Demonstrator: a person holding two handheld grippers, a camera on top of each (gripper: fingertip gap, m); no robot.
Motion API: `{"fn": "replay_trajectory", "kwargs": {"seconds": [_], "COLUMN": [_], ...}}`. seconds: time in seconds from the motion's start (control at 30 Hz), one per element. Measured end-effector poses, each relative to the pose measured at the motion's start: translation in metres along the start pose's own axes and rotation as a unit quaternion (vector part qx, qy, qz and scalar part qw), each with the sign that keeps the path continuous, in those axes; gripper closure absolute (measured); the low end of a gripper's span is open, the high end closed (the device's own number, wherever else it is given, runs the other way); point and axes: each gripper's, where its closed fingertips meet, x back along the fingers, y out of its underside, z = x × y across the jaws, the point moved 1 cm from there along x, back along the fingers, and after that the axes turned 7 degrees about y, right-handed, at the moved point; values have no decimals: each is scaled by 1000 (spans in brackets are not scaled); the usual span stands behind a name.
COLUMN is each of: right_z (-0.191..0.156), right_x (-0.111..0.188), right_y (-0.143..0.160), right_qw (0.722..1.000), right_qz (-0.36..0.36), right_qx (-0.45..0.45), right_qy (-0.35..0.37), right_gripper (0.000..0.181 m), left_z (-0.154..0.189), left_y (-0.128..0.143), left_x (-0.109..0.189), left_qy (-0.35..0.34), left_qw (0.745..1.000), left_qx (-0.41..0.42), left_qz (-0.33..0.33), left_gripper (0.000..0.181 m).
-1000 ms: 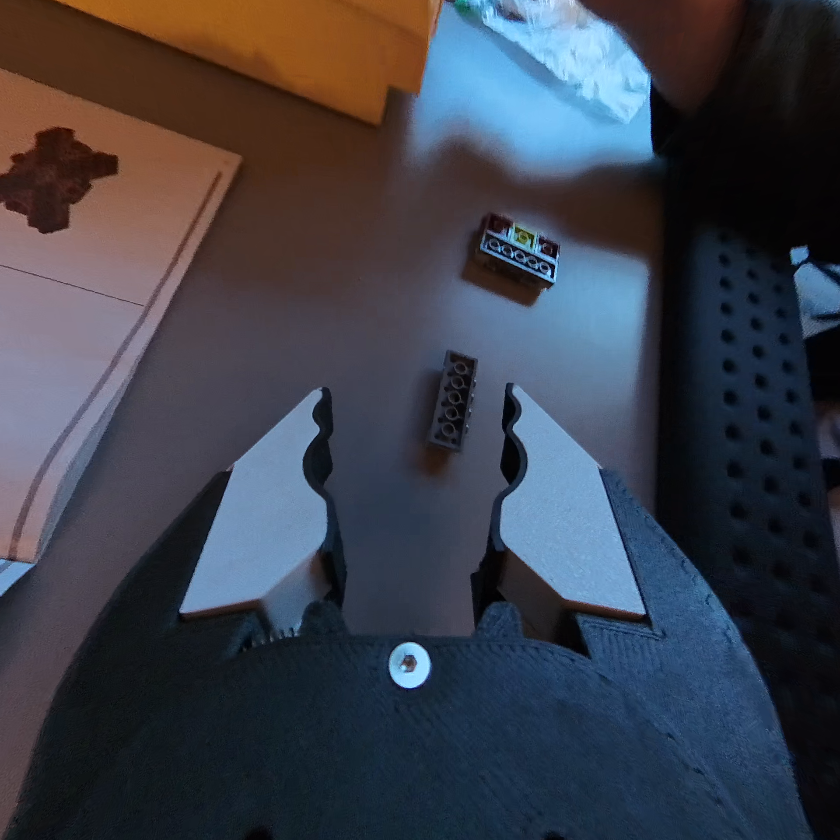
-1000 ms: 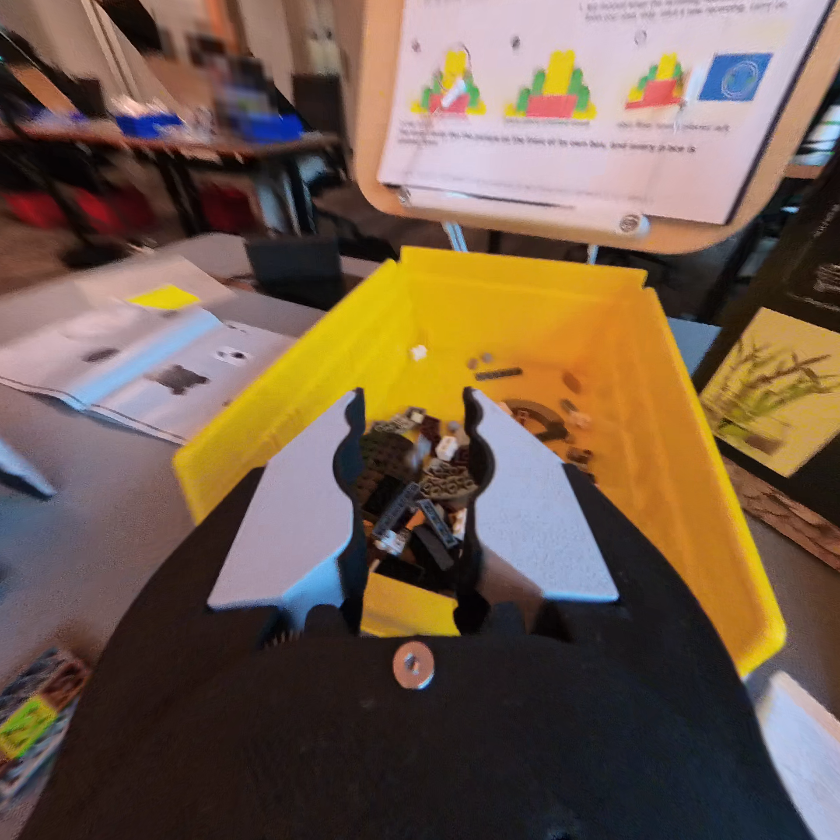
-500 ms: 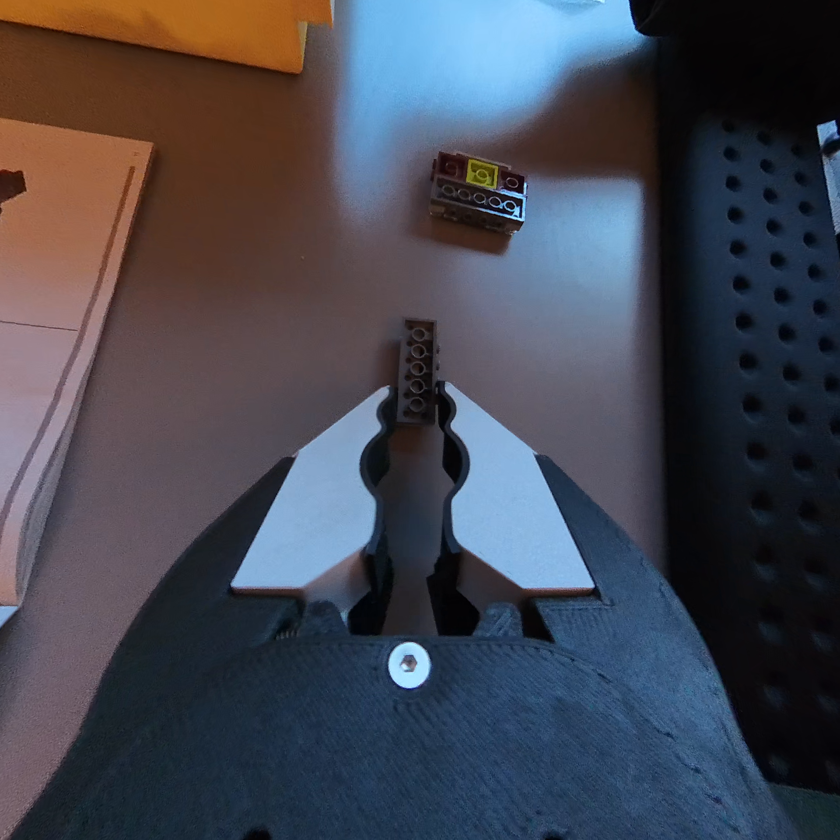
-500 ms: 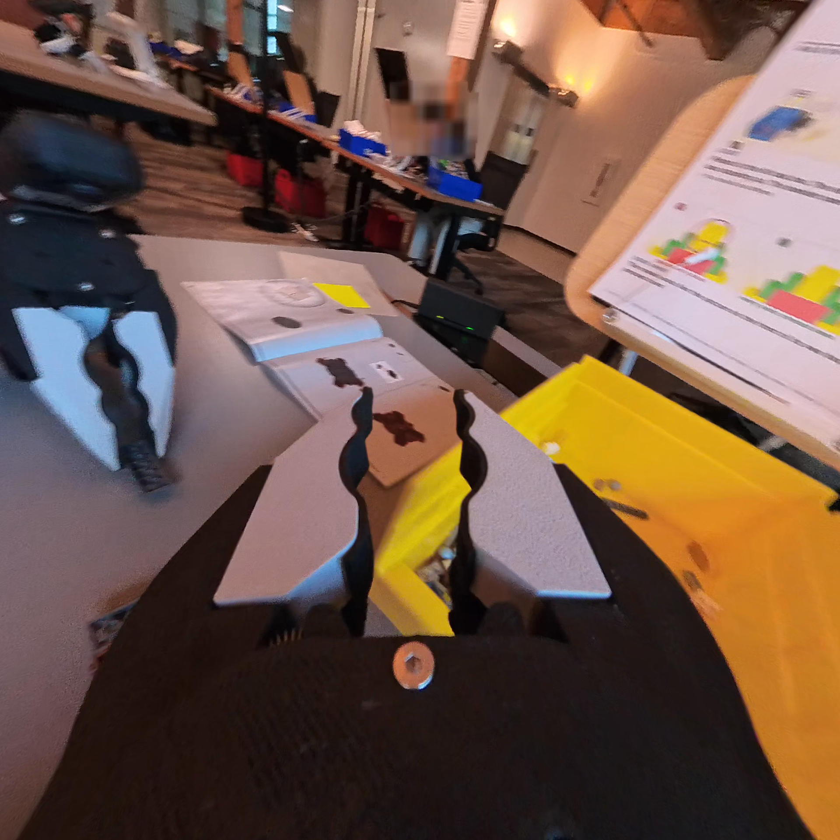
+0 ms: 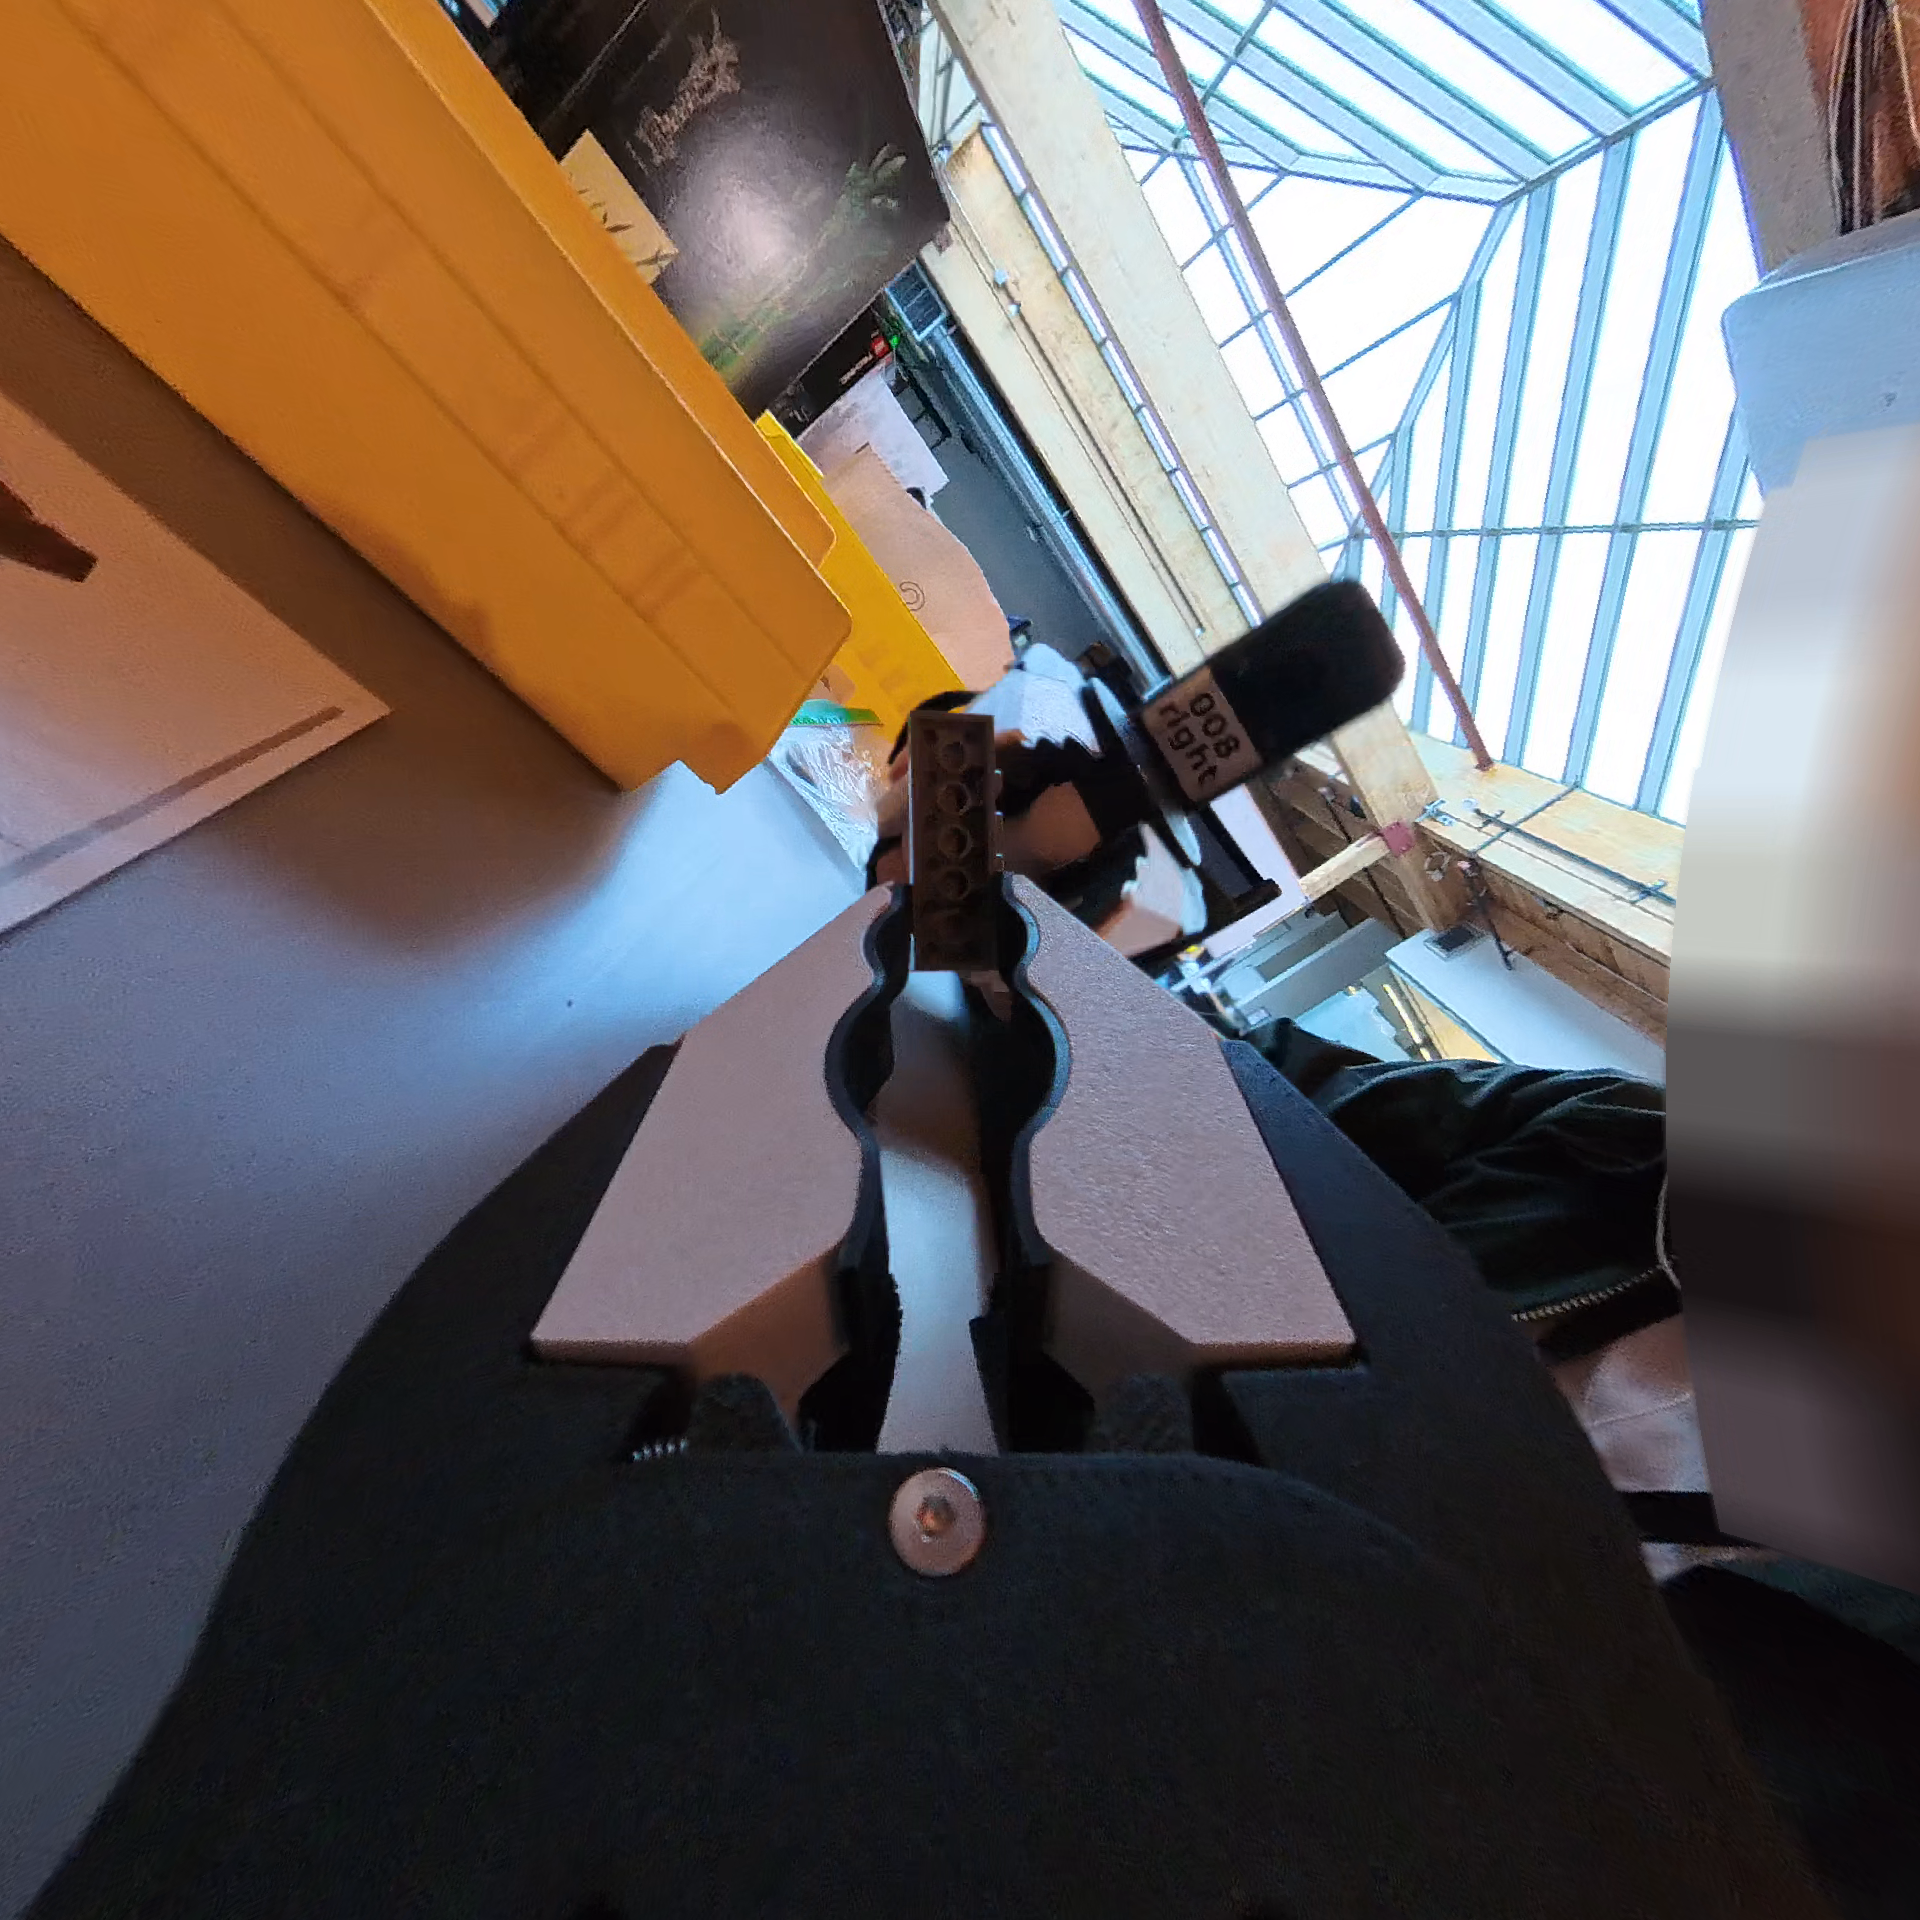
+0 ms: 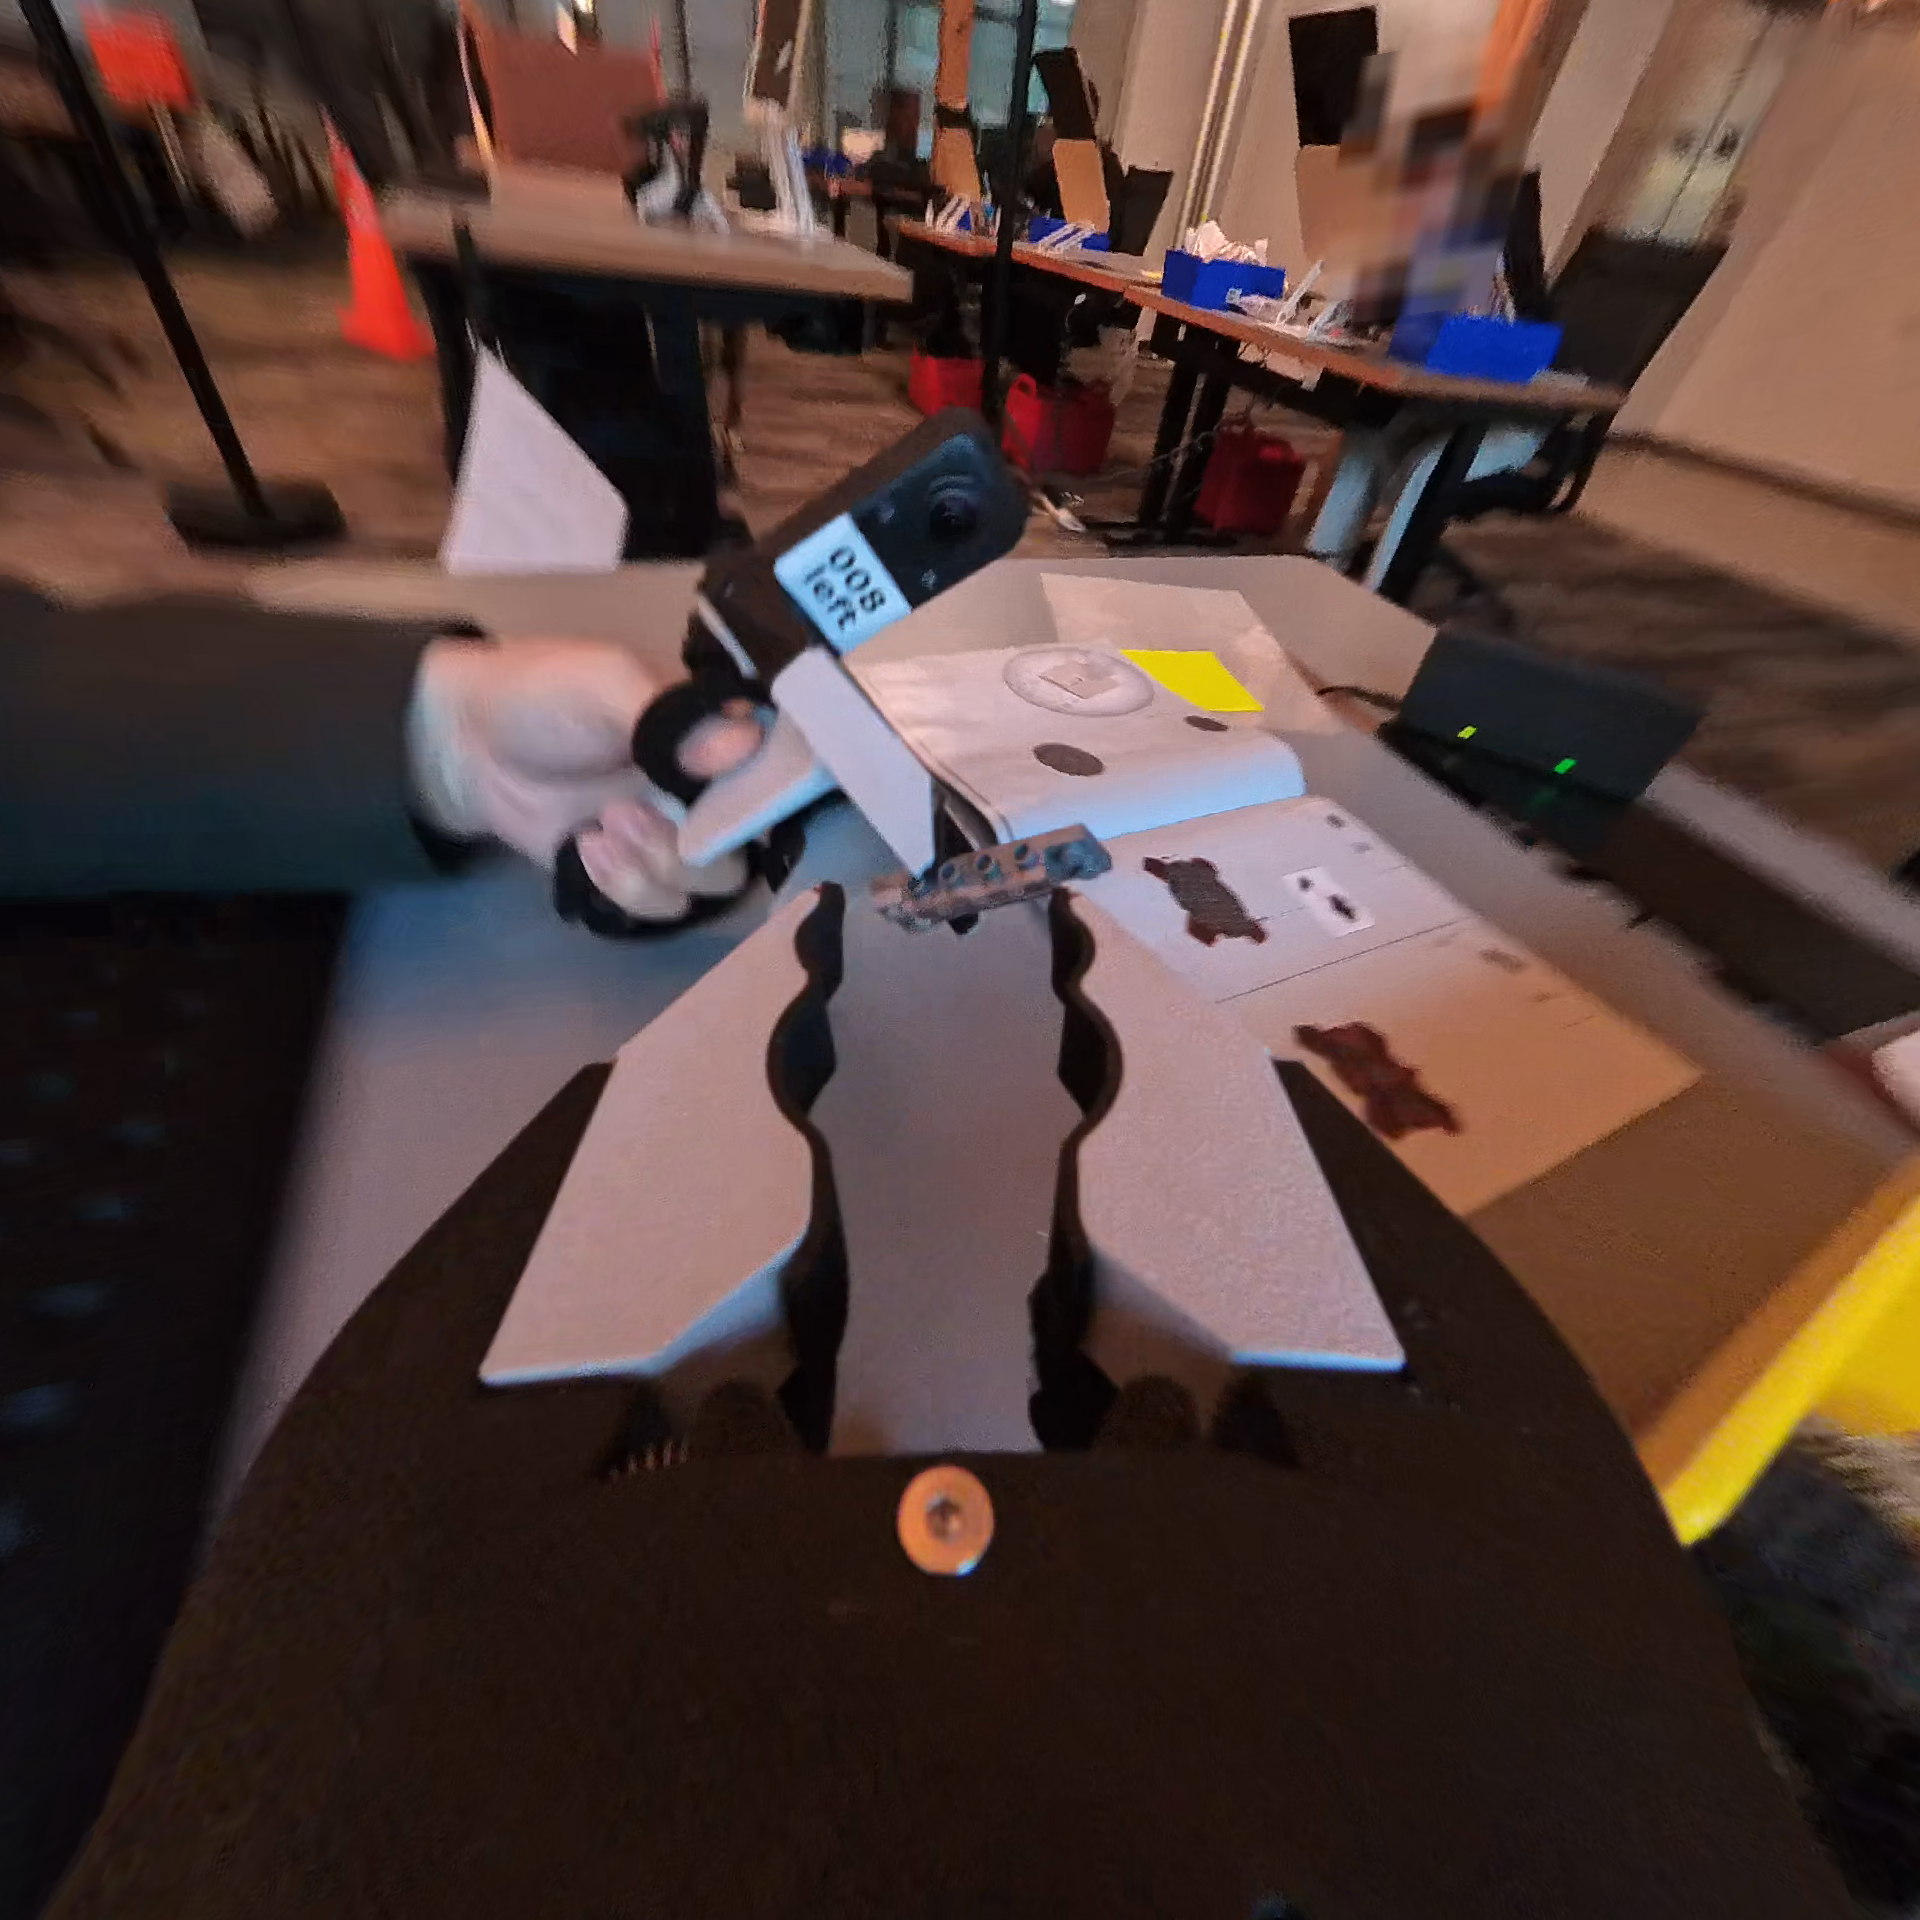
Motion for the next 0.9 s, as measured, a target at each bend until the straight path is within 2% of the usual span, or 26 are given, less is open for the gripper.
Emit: {"fn": "replay_trajectory", "kwargs": {"seconds": [0.07,0.13,0.37,0.53,0.67,0.8,0.9], "right_z": [4,11,1,4,2,0,1], "right_x": [1,4,3,2,5,6,4], "right_y": [-5,-8,-10,-8,-12,-10,0], "right_qw": [995,988,995,978,961,940,941], "right_qz": [12,23,29,29,38,25,-3], "right_qx": [-97,-148,-96,-194,-252,-308,-309], "right_qy": [-20,-25,-31,-65,-111,-147,-140], "right_gripper": [144,148,147,150,170,172,172], "left_z": [4,9,9,16,19,20,11], "left_y": [-4,-7,-2,0,5,8,12], "left_x": [1,2,-3,-6,-10,-11,-9], "left_qy": [7,26,44,61,70,75,43], "left_qw": [1000,999,999,998,997,997,998], "left_qx": [-16,-15,5,-6,-5,4,-13], "left_qz": [9,21,11,3,-14,-22,-38], "left_gripper": [167,167,167,167,168,167,166]}}
